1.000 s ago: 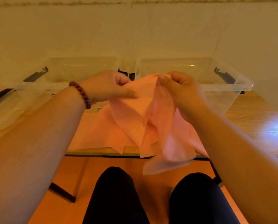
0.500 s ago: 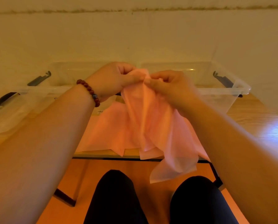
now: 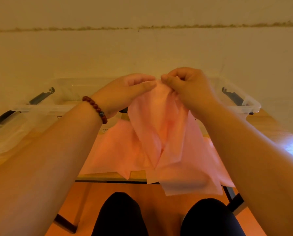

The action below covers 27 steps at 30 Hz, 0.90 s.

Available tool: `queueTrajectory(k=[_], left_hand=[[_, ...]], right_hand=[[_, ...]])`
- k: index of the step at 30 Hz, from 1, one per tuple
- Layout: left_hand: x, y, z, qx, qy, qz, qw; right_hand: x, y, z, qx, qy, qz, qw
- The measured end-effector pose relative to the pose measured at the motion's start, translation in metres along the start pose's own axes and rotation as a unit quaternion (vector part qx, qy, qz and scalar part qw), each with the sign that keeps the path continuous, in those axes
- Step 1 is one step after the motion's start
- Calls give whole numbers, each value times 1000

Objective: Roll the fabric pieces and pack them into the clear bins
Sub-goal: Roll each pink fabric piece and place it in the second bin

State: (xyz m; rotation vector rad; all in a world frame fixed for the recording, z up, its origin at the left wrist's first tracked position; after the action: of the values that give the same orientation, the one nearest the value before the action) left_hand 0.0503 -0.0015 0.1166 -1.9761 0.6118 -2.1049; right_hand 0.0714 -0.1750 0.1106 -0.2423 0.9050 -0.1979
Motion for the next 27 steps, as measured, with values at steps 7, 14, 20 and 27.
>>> queueTrajectory(k=[7,14,20,27], left_hand=[[-6,-2,12,96,-28,-15,995],[-18,-34,14,240,-62,31,968],[-11,0,18,67,-22,202,977],[-41,15,0,27,71,215,974]], right_hand=[[14,-12,1,-46,45,-36,997],[24,-31,-11,-124,98,-48,986],[21,-13,-1,-100,56,5,993],[33,3,-63,-221,67,-109,967]])
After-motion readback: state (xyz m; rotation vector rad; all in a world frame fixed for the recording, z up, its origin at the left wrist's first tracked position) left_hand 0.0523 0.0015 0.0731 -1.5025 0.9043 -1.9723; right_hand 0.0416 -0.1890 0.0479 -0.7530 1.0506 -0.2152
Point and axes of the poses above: each hand's wrist, its own z-axis towards the middle knuckle, its own y-axis out of the palm, x = y × z, the point moved 2 cm from there along z, towards the middle knuckle, and after that the axes turned 10 degrees about -y, right-handed, at the moved point
